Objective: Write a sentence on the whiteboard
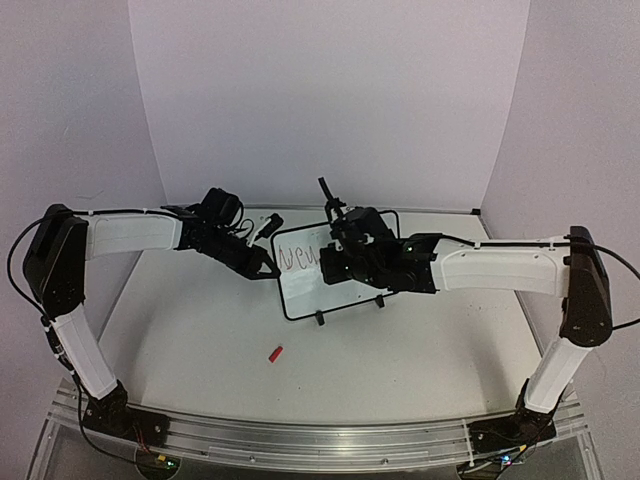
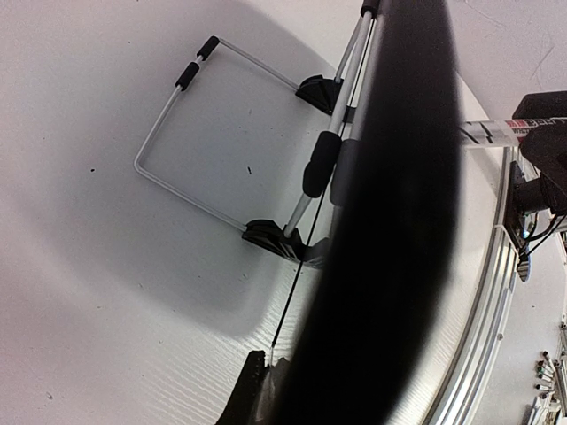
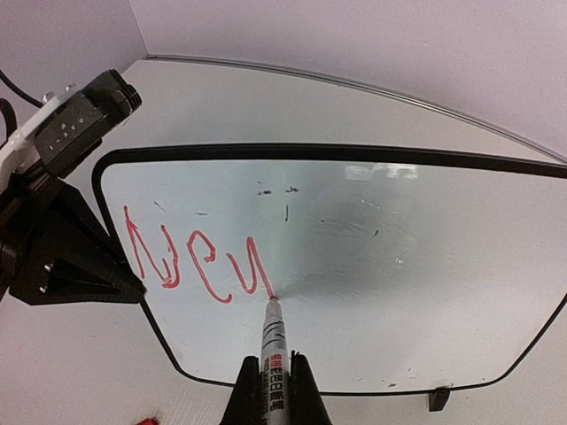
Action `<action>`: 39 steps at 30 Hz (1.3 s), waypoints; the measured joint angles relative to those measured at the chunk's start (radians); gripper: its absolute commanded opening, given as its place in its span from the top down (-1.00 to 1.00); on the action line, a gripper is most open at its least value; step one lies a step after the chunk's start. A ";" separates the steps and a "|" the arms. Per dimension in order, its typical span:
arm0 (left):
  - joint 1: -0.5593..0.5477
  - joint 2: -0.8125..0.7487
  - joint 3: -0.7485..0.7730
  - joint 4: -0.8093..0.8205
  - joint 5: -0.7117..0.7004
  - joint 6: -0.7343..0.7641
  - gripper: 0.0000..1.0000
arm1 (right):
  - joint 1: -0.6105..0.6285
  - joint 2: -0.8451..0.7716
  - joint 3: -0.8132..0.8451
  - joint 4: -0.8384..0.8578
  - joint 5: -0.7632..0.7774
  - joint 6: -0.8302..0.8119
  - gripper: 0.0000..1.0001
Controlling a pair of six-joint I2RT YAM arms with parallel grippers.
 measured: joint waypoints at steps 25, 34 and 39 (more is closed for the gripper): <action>-0.002 0.000 0.000 -0.001 0.000 0.008 1.00 | 0.000 -0.021 0.057 0.005 0.000 -0.032 1.00; -0.003 0.000 0.000 -0.002 -0.001 0.010 1.00 | -0.044 -0.245 -0.067 -0.001 -0.046 -0.006 1.00; -0.005 0.000 0.000 -0.002 -0.006 0.010 1.00 | -0.120 -0.264 -0.134 -0.004 -0.088 0.019 1.00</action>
